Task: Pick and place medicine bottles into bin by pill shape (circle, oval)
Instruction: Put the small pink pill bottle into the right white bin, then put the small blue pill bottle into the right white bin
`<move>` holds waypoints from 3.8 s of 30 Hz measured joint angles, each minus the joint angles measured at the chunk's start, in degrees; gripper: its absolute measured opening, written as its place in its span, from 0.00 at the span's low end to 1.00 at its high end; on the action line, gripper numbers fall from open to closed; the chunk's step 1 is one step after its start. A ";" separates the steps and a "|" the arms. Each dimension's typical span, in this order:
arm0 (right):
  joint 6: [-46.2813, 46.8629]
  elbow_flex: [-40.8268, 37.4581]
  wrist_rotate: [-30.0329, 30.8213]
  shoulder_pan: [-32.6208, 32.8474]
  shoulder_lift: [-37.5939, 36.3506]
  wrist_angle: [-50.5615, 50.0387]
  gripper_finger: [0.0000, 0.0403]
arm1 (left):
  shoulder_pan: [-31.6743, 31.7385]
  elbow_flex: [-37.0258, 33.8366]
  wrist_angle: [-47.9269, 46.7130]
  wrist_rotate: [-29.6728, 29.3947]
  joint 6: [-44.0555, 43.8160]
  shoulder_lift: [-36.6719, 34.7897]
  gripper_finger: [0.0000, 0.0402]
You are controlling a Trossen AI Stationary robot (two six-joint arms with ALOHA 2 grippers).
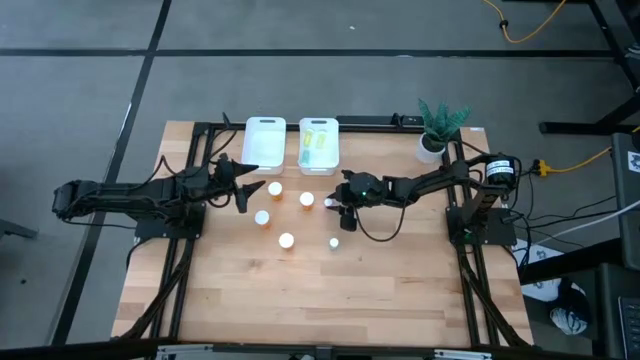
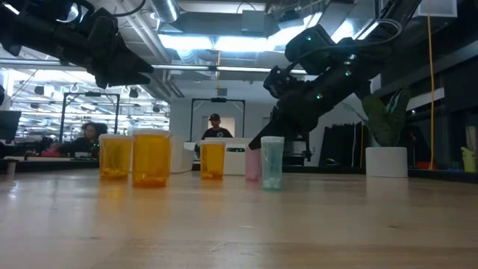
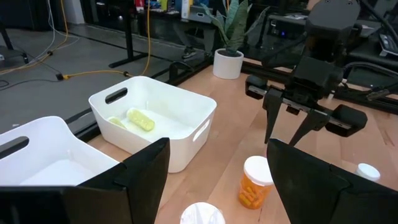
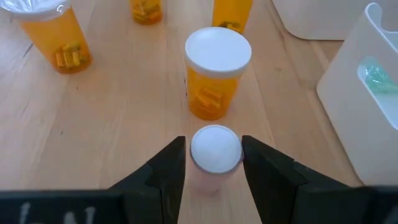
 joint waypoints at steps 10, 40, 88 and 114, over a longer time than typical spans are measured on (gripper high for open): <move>-0.41 0.04 0.15 0.00 1.51 1.20 0.39 | 0.02 0.01 0.00 0.00 0.00 -0.01 0.65; -12.38 11.15 14.45 -2.93 -3.26 -0.91 0.30 | 0.09 -0.01 -1.05 -0.02 0.00 -0.01 0.65; -2.99 35.56 1.51 -20.37 19.19 -20.28 0.35 | 0.39 -0.01 -0.98 -0.02 0.02 0.01 0.65; -0.93 35.56 0.11 -17.87 7.07 -35.87 0.43 | 0.38 -0.01 -1.02 0.00 0.02 -0.01 0.65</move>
